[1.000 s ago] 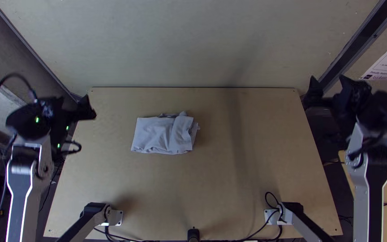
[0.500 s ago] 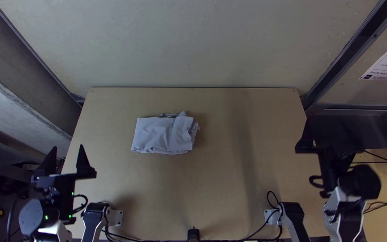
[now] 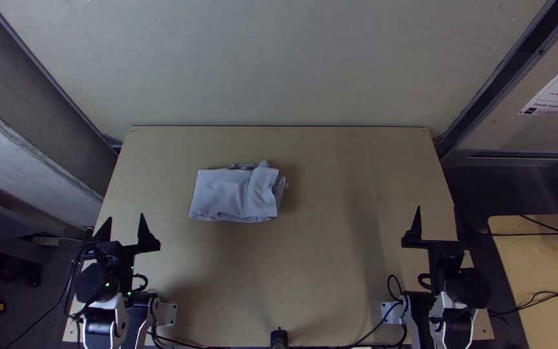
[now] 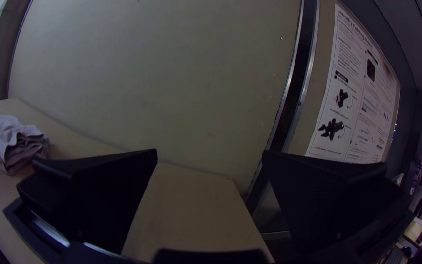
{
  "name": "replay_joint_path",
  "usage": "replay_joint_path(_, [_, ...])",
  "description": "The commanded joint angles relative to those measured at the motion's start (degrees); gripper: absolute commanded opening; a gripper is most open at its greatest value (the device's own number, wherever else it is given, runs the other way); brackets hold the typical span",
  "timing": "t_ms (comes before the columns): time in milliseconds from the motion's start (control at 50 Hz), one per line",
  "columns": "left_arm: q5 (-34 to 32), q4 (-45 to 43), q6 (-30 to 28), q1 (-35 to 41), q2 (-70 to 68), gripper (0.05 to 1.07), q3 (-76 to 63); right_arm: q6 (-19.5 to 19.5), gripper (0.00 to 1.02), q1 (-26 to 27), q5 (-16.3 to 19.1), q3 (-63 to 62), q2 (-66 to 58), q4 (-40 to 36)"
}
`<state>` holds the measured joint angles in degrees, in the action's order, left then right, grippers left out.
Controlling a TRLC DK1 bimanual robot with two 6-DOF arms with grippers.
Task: Fold the t-shirt
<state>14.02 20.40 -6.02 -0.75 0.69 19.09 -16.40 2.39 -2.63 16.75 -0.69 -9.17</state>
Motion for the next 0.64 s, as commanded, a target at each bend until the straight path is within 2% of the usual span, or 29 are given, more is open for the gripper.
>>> replay_joint_path(0, [0.22,-2.39,1.19,-0.21,-1.04,1.02,-5.38,-1.17,0.98,0.51,-0.62,-4.54,0.86,4.51])
replay_joint_path(160, [0.13,-6.87,1.63,-0.56,-0.69,1.02,-8.28,-1.00,0.98,-0.11,-0.62,-9.55,0.95,7.50])
replay_joint_path(280, [0.22,-14.43,-1.62,-0.48,-0.86,1.02,-13.20,-0.12,0.98,-0.28,-0.62,-13.24,1.04,7.85])
replay_joint_path(400, [0.13,-13.99,-5.05,-0.48,-0.86,1.02,-16.37,0.41,0.98,-0.02,-0.62,-15.35,0.95,7.85])
replay_joint_path(460, [-0.13,-13.11,-4.79,-0.65,-0.69,1.02,-16.28,1.46,0.98,0.86,-0.53,-15.43,0.78,7.85])
replay_joint_path(520, [-0.13,-13.20,-5.05,-1.00,-0.78,1.02,-16.28,3.84,0.98,0.95,0.17,-15.52,0.69,7.85])
replay_joint_path(580, [-0.40,-13.11,-4.79,-1.00,-0.78,1.02,-16.28,12.36,0.98,-0.02,1.40,-16.23,0.86,8.03])
replay_joint_path(620, [-0.40,-13.11,-4.61,-1.00,-0.78,1.02,-16.28,14.12,0.98,-0.64,1.40,-16.23,0.86,8.03])
